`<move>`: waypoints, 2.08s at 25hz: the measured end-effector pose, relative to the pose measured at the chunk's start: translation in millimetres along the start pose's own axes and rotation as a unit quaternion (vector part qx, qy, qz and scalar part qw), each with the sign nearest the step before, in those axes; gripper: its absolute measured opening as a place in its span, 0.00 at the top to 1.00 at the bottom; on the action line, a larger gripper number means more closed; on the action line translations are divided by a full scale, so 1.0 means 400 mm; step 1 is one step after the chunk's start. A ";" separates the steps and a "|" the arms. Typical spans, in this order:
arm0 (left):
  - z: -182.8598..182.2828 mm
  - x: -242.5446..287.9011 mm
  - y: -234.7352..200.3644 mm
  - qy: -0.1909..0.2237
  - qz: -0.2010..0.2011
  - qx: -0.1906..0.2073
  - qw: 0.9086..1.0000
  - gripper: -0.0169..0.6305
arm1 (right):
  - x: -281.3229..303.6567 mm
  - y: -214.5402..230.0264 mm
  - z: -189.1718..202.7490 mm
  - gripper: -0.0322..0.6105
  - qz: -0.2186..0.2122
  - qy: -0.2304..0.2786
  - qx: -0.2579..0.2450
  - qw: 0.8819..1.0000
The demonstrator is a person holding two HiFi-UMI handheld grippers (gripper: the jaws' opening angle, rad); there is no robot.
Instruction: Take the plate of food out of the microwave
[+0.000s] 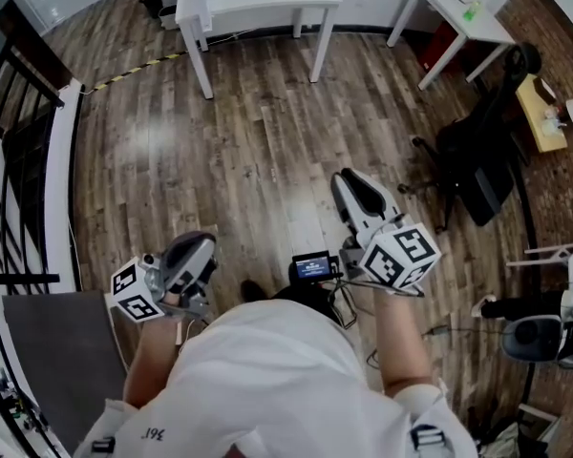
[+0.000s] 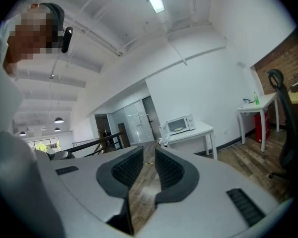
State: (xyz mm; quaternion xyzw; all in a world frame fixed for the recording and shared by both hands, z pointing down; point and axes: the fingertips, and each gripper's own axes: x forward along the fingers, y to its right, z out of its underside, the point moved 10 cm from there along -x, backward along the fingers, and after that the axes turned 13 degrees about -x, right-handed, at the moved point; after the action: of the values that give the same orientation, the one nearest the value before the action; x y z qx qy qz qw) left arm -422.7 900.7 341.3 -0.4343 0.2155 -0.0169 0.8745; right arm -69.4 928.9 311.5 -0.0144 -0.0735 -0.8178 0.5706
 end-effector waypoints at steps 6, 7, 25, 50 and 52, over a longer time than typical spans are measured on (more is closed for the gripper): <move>-0.017 -0.042 -0.013 -0.018 0.004 -0.011 1.000 0.97 | -0.016 -0.009 -0.004 0.87 0.054 0.002 -0.024 0.998; -0.017 -0.050 -0.016 -0.020 0.004 -0.014 1.000 0.97 | -0.021 -0.013 -0.003 0.87 0.063 0.002 -0.027 0.998; -0.171 0.069 -0.222 0.007 -0.038 -0.004 0.999 0.97 | 0.220 0.173 0.022 0.87 0.068 -0.009 -0.006 0.998; -0.443 0.610 -0.645 0.023 -0.102 0.012 0.994 0.96 | 0.663 0.729 -0.026 0.87 0.009 -0.058 0.021 0.998; -0.475 0.631 -0.691 0.017 -0.100 0.010 0.995 0.97 | 0.707 0.743 -0.024 0.87 0.009 -0.063 0.023 0.998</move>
State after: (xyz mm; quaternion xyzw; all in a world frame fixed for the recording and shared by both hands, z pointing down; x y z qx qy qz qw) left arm -224.8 530.9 361.1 -0.4446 0.1861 -0.1138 0.8687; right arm 110.6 563.9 363.2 -0.0537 -0.1276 -0.8080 0.5727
